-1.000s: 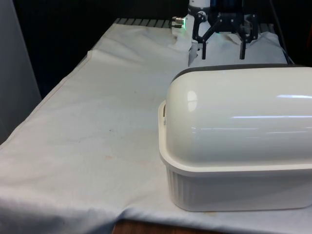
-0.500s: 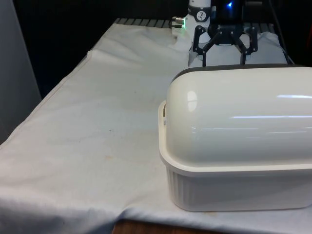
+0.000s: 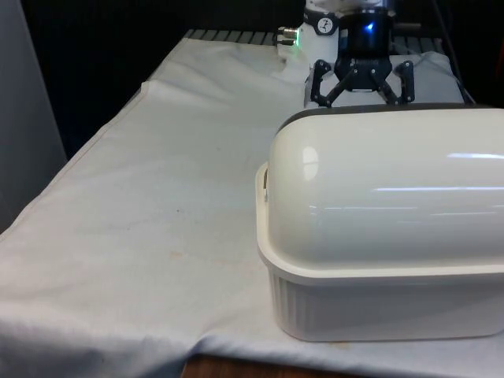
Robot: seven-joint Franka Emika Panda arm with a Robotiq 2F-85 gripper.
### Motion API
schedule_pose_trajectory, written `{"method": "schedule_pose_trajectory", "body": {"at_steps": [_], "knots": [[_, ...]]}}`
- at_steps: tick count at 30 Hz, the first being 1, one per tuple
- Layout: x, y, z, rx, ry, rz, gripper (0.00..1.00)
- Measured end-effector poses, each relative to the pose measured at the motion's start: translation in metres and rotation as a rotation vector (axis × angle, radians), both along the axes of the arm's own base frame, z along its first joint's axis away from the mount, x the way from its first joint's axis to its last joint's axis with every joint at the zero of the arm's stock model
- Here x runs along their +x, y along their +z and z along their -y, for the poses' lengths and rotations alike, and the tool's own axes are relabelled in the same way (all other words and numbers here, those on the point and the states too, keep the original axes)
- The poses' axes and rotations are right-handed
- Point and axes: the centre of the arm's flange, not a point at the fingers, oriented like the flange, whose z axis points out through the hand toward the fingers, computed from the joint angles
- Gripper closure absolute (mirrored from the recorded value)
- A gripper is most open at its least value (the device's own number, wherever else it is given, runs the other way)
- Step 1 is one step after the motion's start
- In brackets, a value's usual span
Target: Open the lid, then close it.
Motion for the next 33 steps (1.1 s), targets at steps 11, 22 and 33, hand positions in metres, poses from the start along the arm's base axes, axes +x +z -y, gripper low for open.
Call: {"method": "schedule_pose_trajectory", "body": {"at_steps": [11,22,33], "knots": [[0.002,-0.007,-0.001,0.0,0.003,0.026,0.52],[0.003,-0.008,-0.001,0.001,0.004,0.032,1.0],[0.004,0.002,-0.005,0.021,-0.015,0.034,1.0]]}}
